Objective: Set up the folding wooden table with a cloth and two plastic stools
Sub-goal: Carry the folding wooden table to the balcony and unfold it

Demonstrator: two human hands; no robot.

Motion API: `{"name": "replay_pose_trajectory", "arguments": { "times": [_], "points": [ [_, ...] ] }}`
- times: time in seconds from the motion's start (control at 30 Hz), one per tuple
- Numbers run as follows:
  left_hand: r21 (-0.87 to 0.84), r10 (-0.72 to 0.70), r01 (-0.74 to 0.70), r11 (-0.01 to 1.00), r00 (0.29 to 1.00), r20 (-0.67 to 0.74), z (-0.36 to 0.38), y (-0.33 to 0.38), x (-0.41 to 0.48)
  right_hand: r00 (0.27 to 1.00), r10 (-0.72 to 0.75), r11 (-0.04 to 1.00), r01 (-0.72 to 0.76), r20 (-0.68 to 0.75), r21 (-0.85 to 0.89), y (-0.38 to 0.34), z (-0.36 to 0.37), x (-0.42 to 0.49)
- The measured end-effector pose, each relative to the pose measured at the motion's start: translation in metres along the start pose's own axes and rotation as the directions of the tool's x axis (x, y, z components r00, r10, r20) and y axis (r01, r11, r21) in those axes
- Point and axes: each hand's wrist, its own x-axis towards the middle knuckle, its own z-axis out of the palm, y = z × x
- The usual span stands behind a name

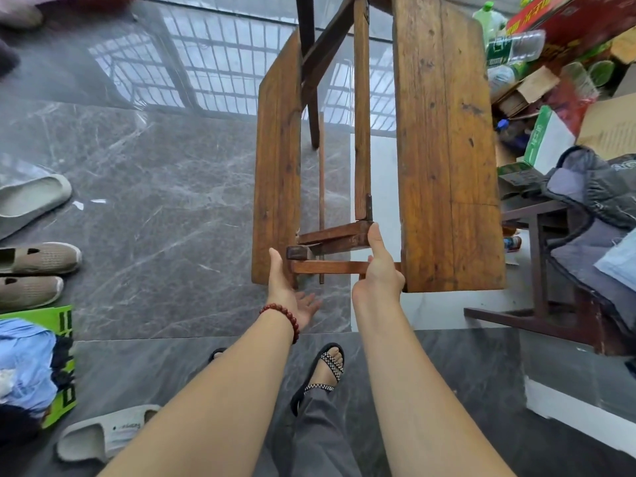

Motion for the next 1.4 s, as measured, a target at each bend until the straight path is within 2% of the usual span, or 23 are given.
{"name": "replay_pose_trajectory", "arguments": {
  "times": [0.1, 0.23, 0.43, 0.57, 0.8, 1.17, 1.27, 1.4],
  "points": [
    [-0.004, 0.015, -0.015, 1.000, 0.999, 0.051, 0.004, 0.004, 0.006, 1.000, -0.006, 1.000, 0.006, 0.013, 0.022, 0.002, 0.000, 0.004],
    [-0.009, 0.118, -0.118, 0.993, 0.988, 0.104, 0.005, 0.004, 0.014, 0.999, -0.006, 1.000, 0.005, 0.045, 0.019, 0.002, -0.001, 0.005],
    [-0.094, 0.220, -0.214, 0.972, 0.974, 0.053, 0.005, 0.004, 0.017, 0.999, 0.003, 1.000, -0.004, 0.040, 0.024, 0.001, 0.000, 0.004],
    [-0.220, 0.199, -0.186, 0.958, 0.979, 0.038, 0.002, 0.008, 0.017, 0.999, 0.005, 1.000, -0.006, 0.042, 0.020, -0.003, 0.000, 0.002],
    [-0.163, 0.178, -0.176, 0.971, 0.984, -0.006, -0.001, 0.006, 0.013, 1.000, -0.017, 1.000, 0.017, 0.016, 0.006, -0.005, 0.004, -0.005],
    [-0.263, 0.211, -0.238, 0.935, 0.969, -0.127, -0.008, 0.019, 0.004, 1.000, 0.010, 1.000, -0.010, -0.013, -0.006, -0.006, 0.011, -0.019],
    [-0.251, 0.241, -0.279, 0.927, 0.955, -0.171, -0.014, 0.023, 0.002, 0.999, 0.016, 1.000, -0.016, -0.035, -0.013, -0.004, 0.013, -0.025],
    [-0.170, 0.322, -0.345, 0.923, 0.934, -0.153, -0.019, 0.031, -0.015, 0.998, 0.028, 0.999, -0.030, -0.062, -0.029, 0.000, 0.017, -0.031]
  ]
}}
